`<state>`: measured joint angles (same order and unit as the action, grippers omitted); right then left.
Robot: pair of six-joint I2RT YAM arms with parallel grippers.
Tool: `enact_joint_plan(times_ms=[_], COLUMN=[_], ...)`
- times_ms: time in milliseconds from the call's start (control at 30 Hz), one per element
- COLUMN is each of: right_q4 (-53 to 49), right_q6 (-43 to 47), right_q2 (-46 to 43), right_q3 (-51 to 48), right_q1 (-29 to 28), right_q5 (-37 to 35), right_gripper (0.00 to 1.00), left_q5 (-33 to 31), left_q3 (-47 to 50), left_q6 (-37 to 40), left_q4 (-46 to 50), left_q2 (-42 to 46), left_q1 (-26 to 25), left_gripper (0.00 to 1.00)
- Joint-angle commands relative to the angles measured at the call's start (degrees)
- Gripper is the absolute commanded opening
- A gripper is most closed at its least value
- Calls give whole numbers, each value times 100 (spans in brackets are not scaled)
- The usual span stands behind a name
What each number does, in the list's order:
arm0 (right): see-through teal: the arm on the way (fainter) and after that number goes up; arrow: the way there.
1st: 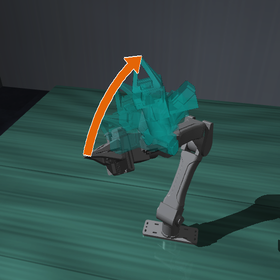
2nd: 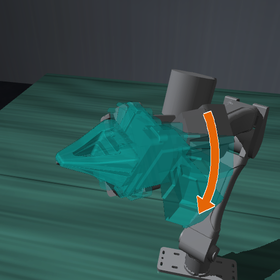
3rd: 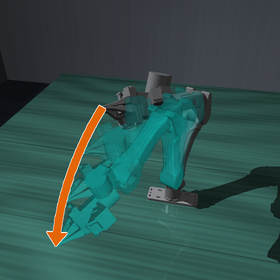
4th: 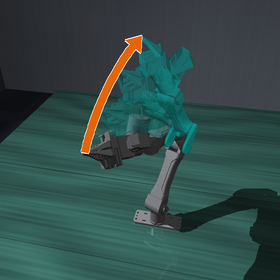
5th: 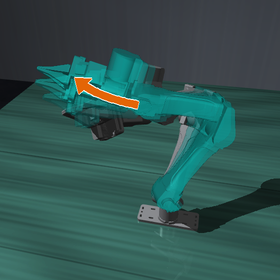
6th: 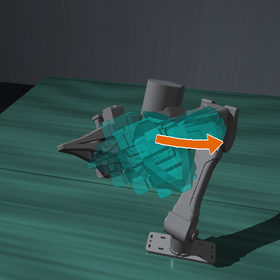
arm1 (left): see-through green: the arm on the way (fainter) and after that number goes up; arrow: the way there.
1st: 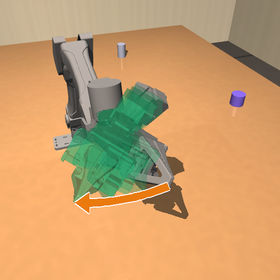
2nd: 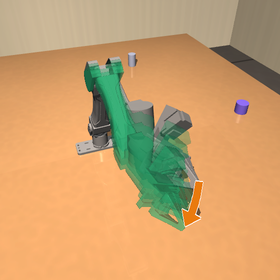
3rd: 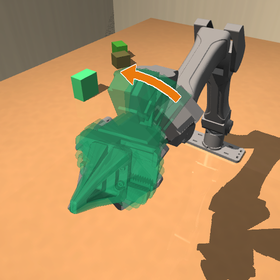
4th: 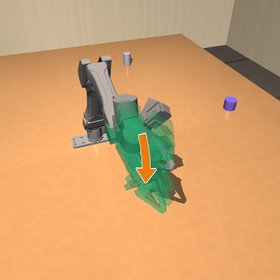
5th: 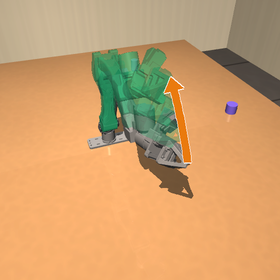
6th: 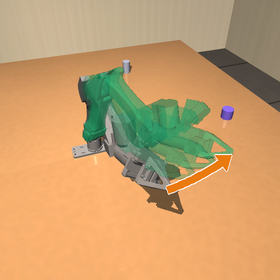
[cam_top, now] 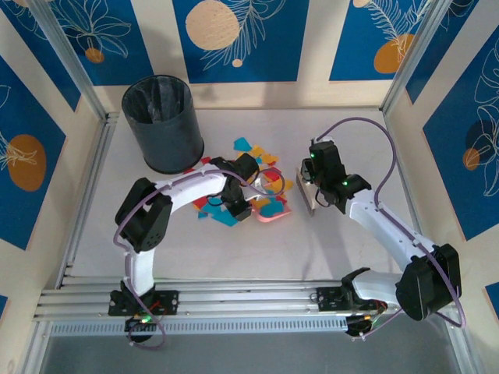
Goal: Sweep away the paper scraps from the table
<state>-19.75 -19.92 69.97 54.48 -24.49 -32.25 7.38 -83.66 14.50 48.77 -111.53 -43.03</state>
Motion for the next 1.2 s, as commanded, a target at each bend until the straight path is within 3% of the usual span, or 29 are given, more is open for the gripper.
enact_joint_plan(times_ms=[0, 700, 1167], right_q4=[-31, 103, 67], right_q6=[-176, 226, 553], right_q2=[34, 479, -198], right_q3=[16, 278, 293], right_q1=[23, -156, -451], right_q5=[190, 1647, 528], right_gripper=[0, 0, 0], left_q5=[87, 231, -38], left_q3=[34, -186, 235], left_q6=[18, 107, -68], left_q4=[35, 115, -524], left_q2=[63, -167, 283], left_q1=[-36, -49, -48], left_gripper=[0, 0, 0])
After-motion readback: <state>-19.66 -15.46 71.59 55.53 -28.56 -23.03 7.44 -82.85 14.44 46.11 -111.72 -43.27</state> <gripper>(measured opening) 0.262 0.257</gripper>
